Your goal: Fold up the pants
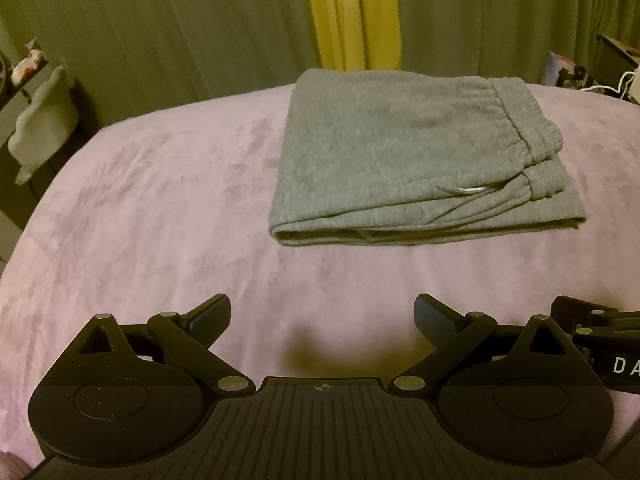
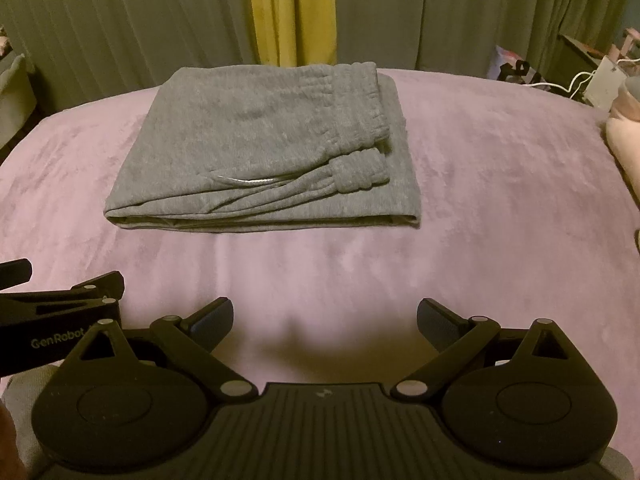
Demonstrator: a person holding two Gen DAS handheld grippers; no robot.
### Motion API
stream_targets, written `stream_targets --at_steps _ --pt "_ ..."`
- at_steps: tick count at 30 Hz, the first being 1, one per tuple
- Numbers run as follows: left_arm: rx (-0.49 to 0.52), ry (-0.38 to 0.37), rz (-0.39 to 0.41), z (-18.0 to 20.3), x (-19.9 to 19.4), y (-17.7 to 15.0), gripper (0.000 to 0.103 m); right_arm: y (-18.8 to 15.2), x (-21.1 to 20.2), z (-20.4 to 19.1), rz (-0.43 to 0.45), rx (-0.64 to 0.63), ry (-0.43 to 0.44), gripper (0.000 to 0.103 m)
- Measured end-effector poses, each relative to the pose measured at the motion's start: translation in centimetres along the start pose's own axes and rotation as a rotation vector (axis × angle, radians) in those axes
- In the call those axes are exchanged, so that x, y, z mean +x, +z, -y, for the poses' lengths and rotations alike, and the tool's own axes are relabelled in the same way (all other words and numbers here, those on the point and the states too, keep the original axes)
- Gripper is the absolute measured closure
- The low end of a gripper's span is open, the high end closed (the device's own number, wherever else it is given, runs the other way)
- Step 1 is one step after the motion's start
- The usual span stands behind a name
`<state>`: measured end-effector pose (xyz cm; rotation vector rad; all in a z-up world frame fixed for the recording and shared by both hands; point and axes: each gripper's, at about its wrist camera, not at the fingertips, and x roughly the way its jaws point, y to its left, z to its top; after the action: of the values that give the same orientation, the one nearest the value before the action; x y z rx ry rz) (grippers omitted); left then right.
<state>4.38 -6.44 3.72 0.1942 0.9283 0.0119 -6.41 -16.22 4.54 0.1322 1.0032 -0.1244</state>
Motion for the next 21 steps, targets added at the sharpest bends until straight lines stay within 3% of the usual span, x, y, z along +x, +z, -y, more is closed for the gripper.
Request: stream_targets --at_steps 21 --pt "-0.007 -0.015 -0.019 -0.1 0.31 -0.16 0.002 0.26 0.24 -0.48 -0.009 -0.006 0.004 0.004"
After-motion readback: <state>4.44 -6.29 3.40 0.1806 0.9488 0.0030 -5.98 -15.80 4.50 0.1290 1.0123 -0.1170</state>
